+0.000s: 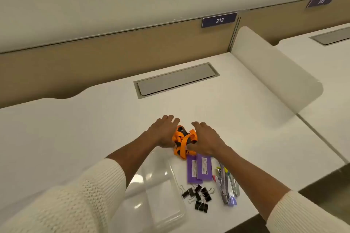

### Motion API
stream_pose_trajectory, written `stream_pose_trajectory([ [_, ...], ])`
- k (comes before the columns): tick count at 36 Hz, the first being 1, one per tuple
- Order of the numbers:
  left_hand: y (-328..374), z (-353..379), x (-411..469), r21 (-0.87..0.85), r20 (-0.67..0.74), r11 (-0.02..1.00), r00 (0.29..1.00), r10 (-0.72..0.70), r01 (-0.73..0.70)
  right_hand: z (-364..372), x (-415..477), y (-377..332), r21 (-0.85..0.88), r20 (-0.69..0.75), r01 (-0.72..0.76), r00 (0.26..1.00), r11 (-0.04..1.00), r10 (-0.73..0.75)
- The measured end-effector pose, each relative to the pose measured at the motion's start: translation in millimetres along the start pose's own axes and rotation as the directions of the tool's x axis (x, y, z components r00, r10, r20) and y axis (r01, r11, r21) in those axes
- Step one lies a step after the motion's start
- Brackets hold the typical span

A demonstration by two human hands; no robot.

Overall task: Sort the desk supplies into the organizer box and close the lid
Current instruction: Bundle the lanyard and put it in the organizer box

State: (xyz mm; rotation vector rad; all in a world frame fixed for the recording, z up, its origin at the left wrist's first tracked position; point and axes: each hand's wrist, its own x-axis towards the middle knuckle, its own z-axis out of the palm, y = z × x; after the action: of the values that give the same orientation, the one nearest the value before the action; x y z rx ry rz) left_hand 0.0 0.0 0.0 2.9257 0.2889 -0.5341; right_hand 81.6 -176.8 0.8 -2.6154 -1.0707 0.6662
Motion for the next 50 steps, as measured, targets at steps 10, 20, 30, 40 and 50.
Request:
stream_pose_trajectory([
  [10, 13.2, 34.1, 26.8, -0.096, 0.140, 0.992, 0.988, -0.064, 0.078, 27.2, 29.5, 15.4, -0.061, 0.051, 0.017, 0.999, 0.998, -0.013],
  [20, 19.4, 23.1, 29.0, -0.344, 0.091, 0.915, 0.977, -0.191, 0.211, 38.3, 48.3, 14.4, 0.141, -0.021, 0.056, 0.998, 0.988, -0.054],
  [30, 6.7, -12.2, 14.2, -0.464, -0.120, 0.845, 0.926, -0.357, 0.266, 4.2, 56.4, -5.9, 0.215, -0.220, 0.140, 0.971, 0.967, -0.092],
  [40, -13.9, -44.8, -59.9, -0.412, -0.068, 0.829, 0.895, -0.441, 0.377, -9.3, 19.3, -66.3, 0.260, -0.179, 0.265, 0.958, 0.929, -0.223],
  [50, -21.2, -4.4, -115.5, -0.449, 0.075, 0.760, 0.867, -0.492, 0.470, 46.0, -8.2, -96.3, 0.276, -0.028, 0.238, 0.970, 0.931, -0.240],
])
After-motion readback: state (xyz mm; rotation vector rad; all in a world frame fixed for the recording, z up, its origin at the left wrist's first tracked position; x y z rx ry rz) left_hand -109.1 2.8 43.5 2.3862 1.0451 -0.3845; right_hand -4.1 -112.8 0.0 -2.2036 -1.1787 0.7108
